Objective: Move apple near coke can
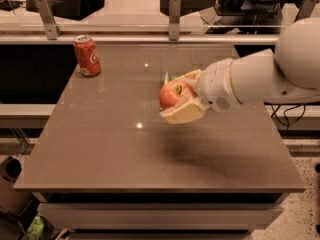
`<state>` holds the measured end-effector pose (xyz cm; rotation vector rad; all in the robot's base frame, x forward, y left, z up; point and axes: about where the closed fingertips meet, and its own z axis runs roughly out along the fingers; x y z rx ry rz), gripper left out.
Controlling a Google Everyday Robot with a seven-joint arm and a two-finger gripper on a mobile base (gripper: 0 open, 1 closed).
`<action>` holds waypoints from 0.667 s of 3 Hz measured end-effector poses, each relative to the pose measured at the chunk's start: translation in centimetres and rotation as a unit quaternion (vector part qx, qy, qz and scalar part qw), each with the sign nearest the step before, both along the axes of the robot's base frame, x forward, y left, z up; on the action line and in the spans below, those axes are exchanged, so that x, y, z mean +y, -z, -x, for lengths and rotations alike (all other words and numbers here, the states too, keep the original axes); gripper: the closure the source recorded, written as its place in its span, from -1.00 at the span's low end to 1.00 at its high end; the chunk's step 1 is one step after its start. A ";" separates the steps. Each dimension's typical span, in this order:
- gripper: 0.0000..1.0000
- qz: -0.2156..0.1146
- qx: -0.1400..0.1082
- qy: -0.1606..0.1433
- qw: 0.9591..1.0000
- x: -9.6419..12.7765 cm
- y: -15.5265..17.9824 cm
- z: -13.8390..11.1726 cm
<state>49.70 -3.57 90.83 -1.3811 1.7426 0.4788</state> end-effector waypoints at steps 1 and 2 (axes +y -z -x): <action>1.00 0.020 -0.036 0.026 0.999 0.1 -3.4 -3.7; 1.00 0.036 -0.058 0.042 0.997 0.9 -6.2 -6.9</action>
Offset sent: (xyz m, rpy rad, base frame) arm 0.1125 0.0170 0.0940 -0.1101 -0.1662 -0.1278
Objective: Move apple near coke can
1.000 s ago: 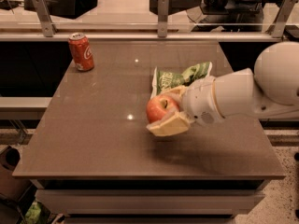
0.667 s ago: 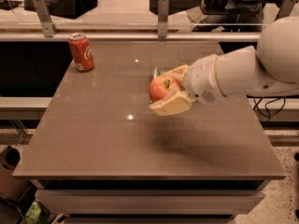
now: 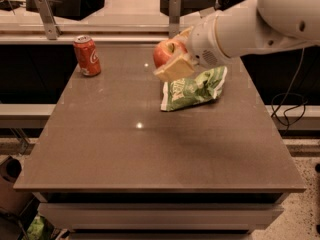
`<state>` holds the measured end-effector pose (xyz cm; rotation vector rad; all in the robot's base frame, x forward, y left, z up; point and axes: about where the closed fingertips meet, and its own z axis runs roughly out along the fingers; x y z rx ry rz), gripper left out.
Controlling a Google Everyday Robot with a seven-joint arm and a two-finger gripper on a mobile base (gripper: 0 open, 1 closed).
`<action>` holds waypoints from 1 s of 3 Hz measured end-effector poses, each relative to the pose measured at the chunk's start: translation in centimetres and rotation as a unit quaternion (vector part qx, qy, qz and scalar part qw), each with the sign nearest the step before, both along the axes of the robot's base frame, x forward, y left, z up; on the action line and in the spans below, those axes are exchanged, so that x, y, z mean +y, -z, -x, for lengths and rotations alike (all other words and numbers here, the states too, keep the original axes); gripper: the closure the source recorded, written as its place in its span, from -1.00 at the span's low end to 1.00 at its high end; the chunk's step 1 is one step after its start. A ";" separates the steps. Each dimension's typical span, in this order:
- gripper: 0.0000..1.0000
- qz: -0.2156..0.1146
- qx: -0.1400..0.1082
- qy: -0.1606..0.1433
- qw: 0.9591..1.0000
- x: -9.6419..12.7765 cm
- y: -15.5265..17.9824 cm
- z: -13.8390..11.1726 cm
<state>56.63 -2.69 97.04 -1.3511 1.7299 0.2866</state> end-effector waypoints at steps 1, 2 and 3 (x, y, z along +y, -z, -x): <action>1.00 0.031 -0.008 0.008 0.999 2.3 -1.9 -3.0; 1.00 0.076 0.003 -0.001 0.997 6.5 -1.5 -5.2; 1.00 0.114 0.021 -0.014 0.993 10.4 0.1 -6.8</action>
Offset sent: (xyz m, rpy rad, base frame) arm 0.0850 0.1243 0.0054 -0.2831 0.0354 0.0344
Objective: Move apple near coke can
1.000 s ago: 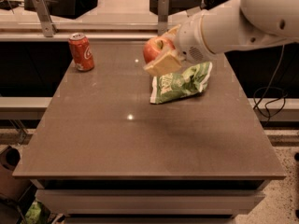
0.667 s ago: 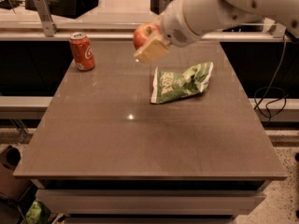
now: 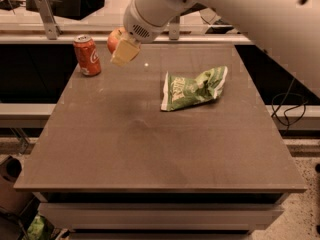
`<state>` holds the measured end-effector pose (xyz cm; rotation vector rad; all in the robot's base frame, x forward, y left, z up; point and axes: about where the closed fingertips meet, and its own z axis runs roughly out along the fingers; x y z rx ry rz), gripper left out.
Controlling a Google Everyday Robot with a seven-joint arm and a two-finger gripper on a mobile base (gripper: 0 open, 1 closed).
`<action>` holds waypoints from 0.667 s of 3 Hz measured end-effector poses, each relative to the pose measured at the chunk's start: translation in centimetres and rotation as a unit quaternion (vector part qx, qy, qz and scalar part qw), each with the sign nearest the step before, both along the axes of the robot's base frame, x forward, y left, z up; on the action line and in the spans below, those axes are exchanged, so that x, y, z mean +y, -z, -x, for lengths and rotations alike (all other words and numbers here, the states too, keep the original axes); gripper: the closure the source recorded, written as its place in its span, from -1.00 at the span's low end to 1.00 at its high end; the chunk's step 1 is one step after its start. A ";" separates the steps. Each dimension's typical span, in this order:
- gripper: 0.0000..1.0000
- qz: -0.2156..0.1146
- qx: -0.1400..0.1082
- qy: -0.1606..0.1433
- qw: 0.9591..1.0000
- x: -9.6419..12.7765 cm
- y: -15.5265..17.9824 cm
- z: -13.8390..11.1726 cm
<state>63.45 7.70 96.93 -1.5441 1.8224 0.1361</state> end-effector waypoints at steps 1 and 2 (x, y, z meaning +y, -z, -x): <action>1.00 0.017 0.024 -0.015 0.999 3.7 2.5 -1.1; 1.00 0.017 0.024 -0.015 0.999 3.7 2.5 -1.1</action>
Offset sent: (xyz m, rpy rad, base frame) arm 0.0094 0.0279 -0.0197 -0.0292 0.0389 0.0196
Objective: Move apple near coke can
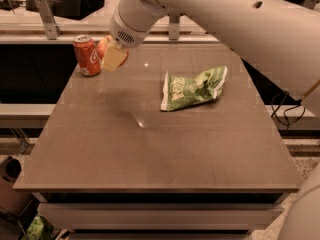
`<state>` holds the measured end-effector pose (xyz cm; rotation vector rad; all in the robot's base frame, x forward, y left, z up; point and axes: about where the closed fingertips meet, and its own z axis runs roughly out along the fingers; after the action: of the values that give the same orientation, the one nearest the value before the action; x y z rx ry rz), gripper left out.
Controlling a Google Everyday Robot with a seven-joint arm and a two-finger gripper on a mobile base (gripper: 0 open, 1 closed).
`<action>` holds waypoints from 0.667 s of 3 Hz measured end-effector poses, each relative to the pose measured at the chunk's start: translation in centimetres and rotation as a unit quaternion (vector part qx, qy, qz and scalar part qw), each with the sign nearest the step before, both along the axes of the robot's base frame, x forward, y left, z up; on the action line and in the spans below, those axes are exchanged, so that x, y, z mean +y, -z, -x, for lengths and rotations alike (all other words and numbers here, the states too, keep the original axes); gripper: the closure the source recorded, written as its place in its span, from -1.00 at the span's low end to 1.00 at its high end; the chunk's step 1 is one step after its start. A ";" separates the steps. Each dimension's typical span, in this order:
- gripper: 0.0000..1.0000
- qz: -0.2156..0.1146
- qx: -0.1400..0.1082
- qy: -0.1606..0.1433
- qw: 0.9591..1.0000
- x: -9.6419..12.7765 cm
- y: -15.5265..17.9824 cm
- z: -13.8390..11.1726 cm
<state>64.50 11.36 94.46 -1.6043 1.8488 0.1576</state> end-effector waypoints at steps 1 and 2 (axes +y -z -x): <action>1.00 -0.008 0.008 -0.005 1.000 0.3 0.8 -0.8; 1.00 -0.023 0.023 -0.012 0.999 0.9 2.5 -2.4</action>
Offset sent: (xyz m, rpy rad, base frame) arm 0.0456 0.0124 -0.0467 0.0881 0.0823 0.0341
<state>66.86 12.21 91.91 -1.6029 1.8481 0.2474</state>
